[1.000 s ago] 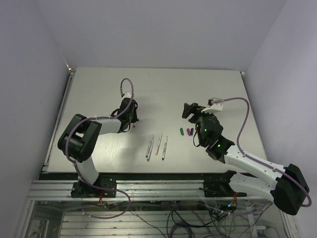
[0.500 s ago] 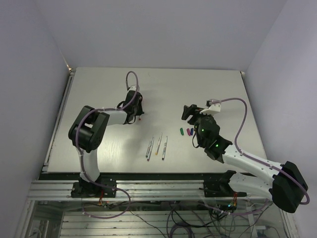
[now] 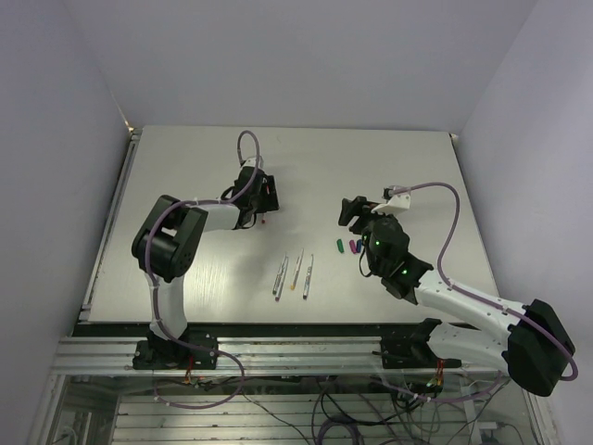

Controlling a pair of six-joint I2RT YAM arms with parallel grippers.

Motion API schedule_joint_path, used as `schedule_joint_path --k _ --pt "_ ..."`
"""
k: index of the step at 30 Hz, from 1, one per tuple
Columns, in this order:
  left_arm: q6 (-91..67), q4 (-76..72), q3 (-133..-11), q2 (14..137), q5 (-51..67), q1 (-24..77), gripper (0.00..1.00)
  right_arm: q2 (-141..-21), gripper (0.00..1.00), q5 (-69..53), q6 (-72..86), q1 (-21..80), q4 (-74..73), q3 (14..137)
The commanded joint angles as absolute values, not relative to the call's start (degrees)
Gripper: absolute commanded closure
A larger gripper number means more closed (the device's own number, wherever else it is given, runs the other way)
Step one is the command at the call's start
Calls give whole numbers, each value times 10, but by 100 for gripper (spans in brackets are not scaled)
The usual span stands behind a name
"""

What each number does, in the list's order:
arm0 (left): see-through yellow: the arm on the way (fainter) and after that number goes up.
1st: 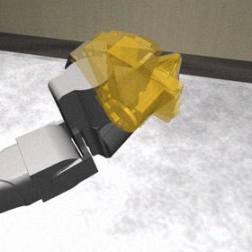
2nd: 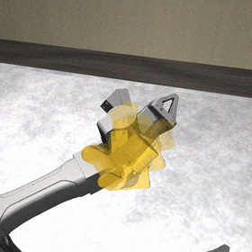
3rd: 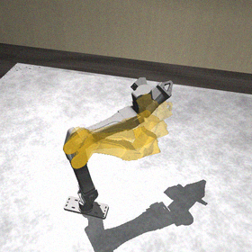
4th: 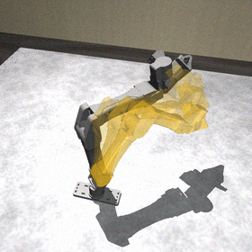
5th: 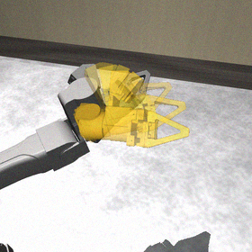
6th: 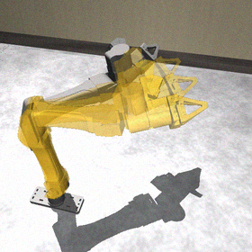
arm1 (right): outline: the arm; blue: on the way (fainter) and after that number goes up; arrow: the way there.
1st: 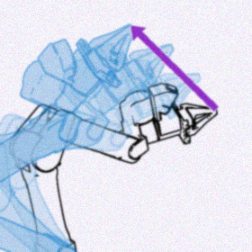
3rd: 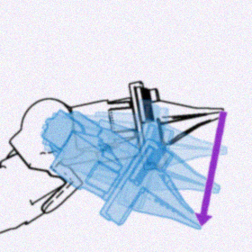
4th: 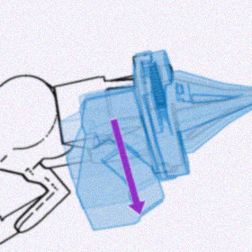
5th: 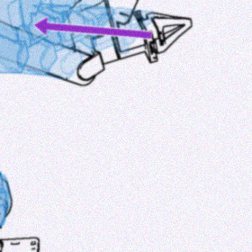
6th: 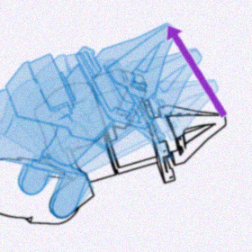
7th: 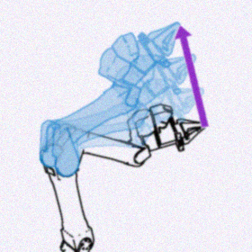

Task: Insert the pens into the pen caps

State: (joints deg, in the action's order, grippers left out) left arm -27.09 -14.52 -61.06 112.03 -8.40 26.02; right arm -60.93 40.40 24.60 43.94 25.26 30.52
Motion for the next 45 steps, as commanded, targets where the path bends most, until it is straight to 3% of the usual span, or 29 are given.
schedule_joint_path --k 1,13,30,45 --pt "-270 -126 -616 1116 -82 256 21 -613 34 404 249 438 254 304" --pt "-263 -92 -519 974 -126 279 21 -606 38 439 265 437 227 309" --pt "-292 66 -357 760 -268 515 26 -530 46 454 348 433 174 230" --pt "-302 39 -349 801 -297 590 33 -511 48 451 365 434 172 201"
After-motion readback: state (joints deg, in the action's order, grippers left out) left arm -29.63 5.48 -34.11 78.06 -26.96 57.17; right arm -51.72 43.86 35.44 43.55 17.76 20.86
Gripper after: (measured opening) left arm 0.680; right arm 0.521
